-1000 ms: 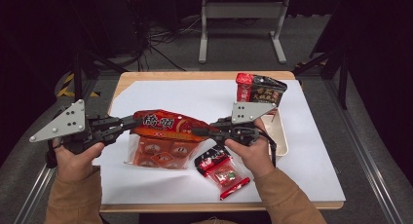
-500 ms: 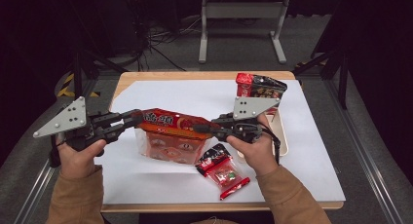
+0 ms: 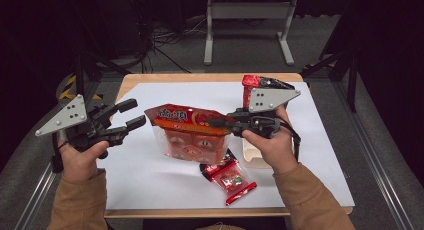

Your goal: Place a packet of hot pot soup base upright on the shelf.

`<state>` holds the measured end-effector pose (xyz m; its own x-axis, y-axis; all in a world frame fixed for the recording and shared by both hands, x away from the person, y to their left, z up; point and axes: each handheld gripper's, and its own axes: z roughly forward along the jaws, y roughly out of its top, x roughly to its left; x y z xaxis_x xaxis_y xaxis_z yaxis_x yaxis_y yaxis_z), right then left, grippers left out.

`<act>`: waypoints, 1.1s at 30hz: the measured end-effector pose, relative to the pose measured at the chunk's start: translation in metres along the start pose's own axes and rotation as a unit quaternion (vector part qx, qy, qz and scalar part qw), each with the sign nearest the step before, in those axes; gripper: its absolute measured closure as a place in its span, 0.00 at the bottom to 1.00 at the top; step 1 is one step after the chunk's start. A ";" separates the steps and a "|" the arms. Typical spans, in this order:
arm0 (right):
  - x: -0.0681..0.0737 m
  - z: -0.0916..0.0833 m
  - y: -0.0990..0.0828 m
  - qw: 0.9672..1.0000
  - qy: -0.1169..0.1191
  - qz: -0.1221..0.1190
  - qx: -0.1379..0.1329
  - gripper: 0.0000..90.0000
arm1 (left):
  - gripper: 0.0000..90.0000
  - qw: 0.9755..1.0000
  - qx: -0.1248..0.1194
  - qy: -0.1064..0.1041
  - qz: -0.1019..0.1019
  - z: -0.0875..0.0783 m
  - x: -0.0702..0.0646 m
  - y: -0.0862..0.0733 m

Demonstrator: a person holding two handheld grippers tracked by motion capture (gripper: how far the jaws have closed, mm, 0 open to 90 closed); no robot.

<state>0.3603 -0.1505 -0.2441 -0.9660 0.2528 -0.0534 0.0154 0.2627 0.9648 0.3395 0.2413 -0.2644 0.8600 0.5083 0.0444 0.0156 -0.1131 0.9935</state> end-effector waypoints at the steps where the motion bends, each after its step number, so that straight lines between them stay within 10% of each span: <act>1: -0.001 -0.003 0.002 1.000 -0.004 0.001 0.001 0.99 | 0.50 1.000 0.003 0.002 -0.001 0.001 0.001 -0.001; 33: -0.028 -0.084 0.029 0.995 -0.098 0.010 -0.007 0.99 | 0.40 0.994 0.079 0.071 -0.024 0.019 0.036 -0.041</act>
<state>0.3657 -0.2284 -0.1929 -0.8967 0.4349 -0.0828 0.0285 0.2432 0.9695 0.3798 0.2479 -0.3052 0.7759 0.6304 0.0233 0.1443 -0.2133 0.9663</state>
